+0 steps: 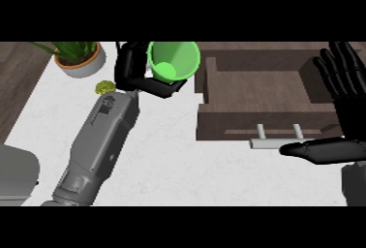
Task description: Pick up the cup, place it into the drawer and close the drawer
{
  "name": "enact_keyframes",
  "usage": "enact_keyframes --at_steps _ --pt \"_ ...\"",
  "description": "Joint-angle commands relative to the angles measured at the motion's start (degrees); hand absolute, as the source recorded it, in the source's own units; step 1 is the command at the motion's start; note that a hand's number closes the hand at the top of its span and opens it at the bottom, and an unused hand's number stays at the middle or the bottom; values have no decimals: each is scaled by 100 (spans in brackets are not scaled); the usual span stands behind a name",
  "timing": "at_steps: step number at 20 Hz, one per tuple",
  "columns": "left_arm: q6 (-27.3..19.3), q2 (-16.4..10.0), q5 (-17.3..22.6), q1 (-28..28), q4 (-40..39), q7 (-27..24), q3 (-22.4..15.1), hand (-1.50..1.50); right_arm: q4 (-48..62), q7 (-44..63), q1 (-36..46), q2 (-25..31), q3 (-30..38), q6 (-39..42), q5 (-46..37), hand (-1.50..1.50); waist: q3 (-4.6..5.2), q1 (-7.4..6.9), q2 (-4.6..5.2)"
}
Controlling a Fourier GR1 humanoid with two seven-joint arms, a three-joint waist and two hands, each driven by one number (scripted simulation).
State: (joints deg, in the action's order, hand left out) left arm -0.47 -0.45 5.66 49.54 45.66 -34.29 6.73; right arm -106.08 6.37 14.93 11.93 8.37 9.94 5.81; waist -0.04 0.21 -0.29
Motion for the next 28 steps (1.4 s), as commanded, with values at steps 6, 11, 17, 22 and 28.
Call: enact_keyframes --at_steps 6,11,17,22,28 --pt "-1561 44 510 1791 -343 1498 -922 150 228 -139 210 -63 -87 -55 -141 -150 1 167 37" --pt "-1876 44 530 2482 -1436 2038 -1039 150 301 -394 45 -24 -43 130 -57 -150 -5 305 96" --pt "-2028 45 795 2868 -2485 2035 -1468 150 327 -349 236 -25 -77 184 34 -150 -7 536 169" --pt "-1607 45 908 2753 -2935 2109 -1944 150 211 -172 421 118 1 323 254 -150 -9 758 238" --pt "-1579 45 1196 2648 -2833 2419 -2647 150 357 -323 597 -83 -284 354 183 -150 -16 1147 271"
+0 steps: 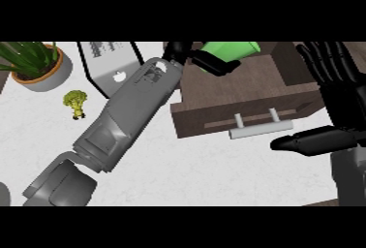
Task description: Pick up the cup, place it into the drawer and close the drawer
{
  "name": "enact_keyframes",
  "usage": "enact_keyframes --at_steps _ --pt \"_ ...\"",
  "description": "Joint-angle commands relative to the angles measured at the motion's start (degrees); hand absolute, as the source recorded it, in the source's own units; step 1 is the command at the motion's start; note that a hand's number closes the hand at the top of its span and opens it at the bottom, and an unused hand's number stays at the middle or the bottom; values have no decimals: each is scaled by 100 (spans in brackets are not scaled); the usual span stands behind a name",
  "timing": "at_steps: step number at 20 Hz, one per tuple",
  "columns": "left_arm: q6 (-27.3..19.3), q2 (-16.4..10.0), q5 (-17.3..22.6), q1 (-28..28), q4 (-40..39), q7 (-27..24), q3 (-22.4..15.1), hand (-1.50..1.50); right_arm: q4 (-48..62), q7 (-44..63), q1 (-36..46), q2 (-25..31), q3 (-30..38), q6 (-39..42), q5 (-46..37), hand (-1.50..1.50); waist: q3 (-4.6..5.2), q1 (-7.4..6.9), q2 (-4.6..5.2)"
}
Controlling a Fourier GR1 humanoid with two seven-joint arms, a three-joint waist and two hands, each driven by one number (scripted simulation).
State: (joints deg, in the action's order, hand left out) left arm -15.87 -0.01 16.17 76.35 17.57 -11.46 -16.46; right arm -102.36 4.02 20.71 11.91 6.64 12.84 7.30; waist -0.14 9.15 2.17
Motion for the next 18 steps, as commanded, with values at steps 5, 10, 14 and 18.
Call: enact_keyframes --at_steps 5,10,14,18 --pt "14 1 546 -267 130 -368 -249 -150 32 6 258 -116 -286 247 198 -150 3 391 114" --pt "210 1 1194 -448 505 -901 -5 -150 -13 122 347 -58 -669 1132 936 150 14 378 82" --pt "201 1 1589 -384 703 -1342 102 -150 123 367 382 54 -1102 1759 1273 150 18 183 39" --pt "-30 1 1872 -437 611 -1587 232 -150 -13 818 29 629 -1696 2354 813 150 20 6 -46"
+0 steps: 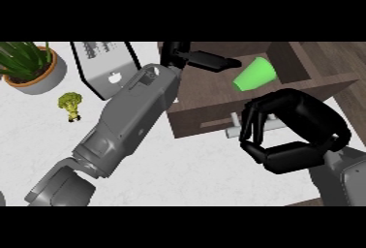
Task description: Pick up the cup, place it into the drawer and close the drawer
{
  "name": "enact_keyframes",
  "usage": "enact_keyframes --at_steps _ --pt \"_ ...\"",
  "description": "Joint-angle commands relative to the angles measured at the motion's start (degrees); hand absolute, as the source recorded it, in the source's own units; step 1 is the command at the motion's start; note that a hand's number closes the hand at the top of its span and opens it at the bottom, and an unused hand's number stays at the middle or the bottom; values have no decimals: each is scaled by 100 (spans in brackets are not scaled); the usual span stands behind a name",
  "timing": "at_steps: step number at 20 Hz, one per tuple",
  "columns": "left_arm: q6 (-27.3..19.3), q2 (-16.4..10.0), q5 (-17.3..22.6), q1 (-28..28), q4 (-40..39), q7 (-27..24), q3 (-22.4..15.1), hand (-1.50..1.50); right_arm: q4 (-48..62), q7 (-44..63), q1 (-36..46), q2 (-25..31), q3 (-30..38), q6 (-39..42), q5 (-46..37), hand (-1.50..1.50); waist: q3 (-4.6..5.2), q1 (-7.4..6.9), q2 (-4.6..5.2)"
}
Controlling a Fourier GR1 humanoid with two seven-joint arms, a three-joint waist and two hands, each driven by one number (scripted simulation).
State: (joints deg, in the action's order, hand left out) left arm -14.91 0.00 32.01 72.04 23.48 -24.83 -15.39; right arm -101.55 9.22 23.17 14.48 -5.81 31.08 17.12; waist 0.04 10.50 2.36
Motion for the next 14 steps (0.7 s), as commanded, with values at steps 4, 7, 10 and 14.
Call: enact_keyframes --at_steps 4,7,10,14 --pt "-230 0 379 47 -58 -424 59 -150 -135 469 -468 752 -584 545 -926 -150 -5 -440 -123" --pt "-291 0 386 107 -166 -349 118 -150 -361 187 -378 962 -678 335 -2034 -150 -7 -671 -167" --pt "-306 0 650 -114 -81 -606 -25 -150 58 -251 -734 741 -1060 -121 -2996 -150 -14 -645 -129" --pt "127 -57 580 -324 -99 -815 281 -150 1171 -699 -865 363 -1538 -896 -4008 -150 -12 -1058 -145"
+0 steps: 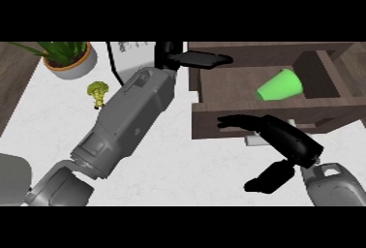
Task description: Pick up the cup, place it into the drawer and close the drawer
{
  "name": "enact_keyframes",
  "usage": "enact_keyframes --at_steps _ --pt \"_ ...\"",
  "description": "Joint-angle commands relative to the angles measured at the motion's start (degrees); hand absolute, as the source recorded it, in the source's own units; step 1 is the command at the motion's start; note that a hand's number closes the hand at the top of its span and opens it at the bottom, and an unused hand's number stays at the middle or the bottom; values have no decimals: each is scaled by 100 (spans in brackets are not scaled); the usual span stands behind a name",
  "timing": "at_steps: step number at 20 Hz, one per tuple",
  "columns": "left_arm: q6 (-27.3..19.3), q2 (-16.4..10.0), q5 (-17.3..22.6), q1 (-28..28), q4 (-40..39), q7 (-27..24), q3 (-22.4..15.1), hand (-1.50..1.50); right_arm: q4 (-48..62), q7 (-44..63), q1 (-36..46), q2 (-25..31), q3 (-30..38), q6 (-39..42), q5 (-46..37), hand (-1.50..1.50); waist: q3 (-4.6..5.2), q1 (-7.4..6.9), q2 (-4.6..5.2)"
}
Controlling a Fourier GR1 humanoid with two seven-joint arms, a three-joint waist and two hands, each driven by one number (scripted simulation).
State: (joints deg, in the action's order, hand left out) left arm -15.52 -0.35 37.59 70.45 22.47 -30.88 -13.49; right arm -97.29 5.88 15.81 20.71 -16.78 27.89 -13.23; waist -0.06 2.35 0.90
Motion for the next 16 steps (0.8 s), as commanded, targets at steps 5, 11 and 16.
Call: enact_keyframes --at_steps 5,11,16 --pt "335 -14 10 -697 457 -253 52 -150 2663 -1045 756 -152 -346 -531 -1323 -150 -1 -523 -50" --pt "486 -284 36 -1150 923 -131 51 -150 4858 -1991 1548 -374 -46 -1289 -1718 150 -14 -767 -24" --pt "888 -633 92 -1593 1302 35 29 -150 5852 -2776 2257 -342 552 -1652 -1494 150 -20 -906 12"
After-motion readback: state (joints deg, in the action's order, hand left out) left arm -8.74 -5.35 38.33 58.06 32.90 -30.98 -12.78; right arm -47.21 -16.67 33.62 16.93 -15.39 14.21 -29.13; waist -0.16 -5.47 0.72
